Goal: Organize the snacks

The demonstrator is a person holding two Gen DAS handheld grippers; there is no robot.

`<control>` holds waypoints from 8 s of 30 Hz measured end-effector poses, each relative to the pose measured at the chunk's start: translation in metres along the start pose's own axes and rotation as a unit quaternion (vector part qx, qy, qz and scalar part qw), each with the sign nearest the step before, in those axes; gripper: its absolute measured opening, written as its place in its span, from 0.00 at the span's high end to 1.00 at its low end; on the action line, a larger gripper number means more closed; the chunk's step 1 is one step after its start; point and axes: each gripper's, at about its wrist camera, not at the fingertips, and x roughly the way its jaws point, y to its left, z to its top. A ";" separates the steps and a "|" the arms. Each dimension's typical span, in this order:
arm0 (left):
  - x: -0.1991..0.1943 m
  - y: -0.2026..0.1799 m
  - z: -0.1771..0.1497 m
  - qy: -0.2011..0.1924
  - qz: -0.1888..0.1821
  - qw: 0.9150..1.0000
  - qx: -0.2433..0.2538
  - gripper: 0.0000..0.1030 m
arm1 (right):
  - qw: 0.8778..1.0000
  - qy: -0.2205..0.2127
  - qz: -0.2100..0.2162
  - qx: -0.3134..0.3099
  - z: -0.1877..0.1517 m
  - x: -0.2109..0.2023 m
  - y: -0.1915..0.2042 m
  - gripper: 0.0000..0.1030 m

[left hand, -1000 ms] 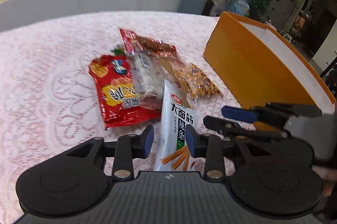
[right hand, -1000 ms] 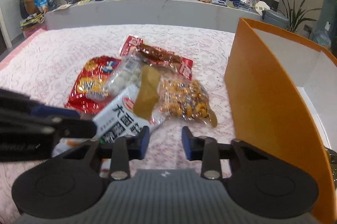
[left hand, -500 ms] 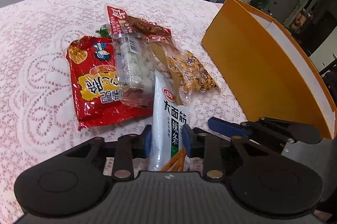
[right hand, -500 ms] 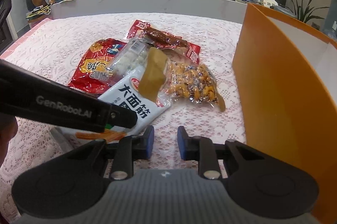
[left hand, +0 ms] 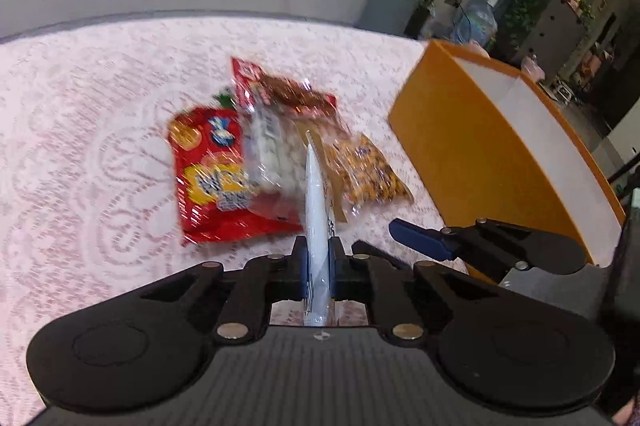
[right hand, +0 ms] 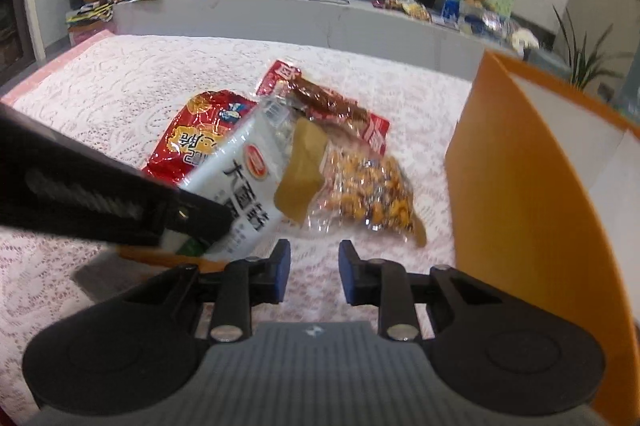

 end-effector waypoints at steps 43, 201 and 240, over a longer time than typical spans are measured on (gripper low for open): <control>-0.064 0.004 -0.014 -0.053 0.049 0.997 -0.029 0.91 | 0.994 -0.082 -0.035 -0.067 0.038 -0.057 0.019 1.00; -0.025 -0.159 0.076 -0.059 -0.108 0.987 0.099 0.90 | 0.992 0.113 0.044 -0.040 0.061 -0.092 -0.192 0.35; 0.082 -0.201 0.091 0.049 0.042 0.978 0.197 0.74 | 0.979 0.200 0.042 -0.024 0.043 0.012 -0.204 0.32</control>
